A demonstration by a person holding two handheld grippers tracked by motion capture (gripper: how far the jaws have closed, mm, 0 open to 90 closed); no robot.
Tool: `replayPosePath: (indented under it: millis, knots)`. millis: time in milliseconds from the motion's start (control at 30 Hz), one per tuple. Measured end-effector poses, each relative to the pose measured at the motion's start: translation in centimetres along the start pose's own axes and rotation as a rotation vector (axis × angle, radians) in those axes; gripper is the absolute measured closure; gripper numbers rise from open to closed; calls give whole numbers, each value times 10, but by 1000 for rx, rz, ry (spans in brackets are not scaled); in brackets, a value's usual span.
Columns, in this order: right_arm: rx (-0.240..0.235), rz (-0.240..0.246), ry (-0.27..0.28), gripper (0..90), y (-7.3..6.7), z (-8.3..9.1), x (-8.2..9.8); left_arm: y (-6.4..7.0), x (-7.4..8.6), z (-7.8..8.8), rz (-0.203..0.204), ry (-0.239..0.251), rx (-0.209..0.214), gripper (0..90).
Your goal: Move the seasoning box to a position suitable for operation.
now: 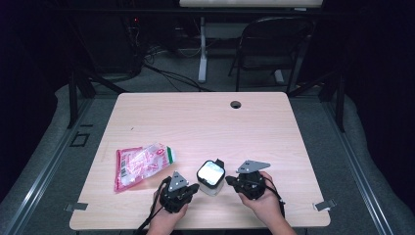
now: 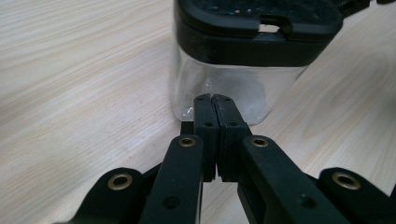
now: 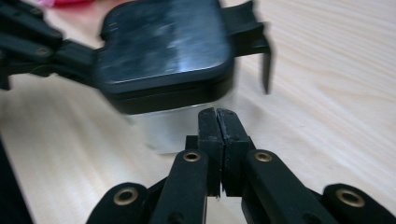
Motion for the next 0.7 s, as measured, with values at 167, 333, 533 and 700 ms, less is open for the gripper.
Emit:
replayPosePath:
  millis: [167, 333, 533, 700]
  knots:
    - [27, -45, 18, 900, 22, -5, -3, -3, -2, -1, 24, 9, -5, 883]
    - [27, -33, 4, 892, 26, -16, -5, -4, -5, -4, 32, 10, -26, 882]
    - [13, -16, -2, 900, 15, -16, -7, -10, -10, -7, 48, 20, -41, 892]
    - [18, -13, -33, 900, 6, -11, -5, -14, -13, -10, 57, 24, -45, 897]
Point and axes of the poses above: each handheld gripper's, and its own axes: z roughly backward along the jaws, x roughly out of its underside, y roughly to its right, the point moved 5 cm from there along -z, roughly forward along the jaws, and after that the axes turned 10 degrees about z, right-handed, at the moved point
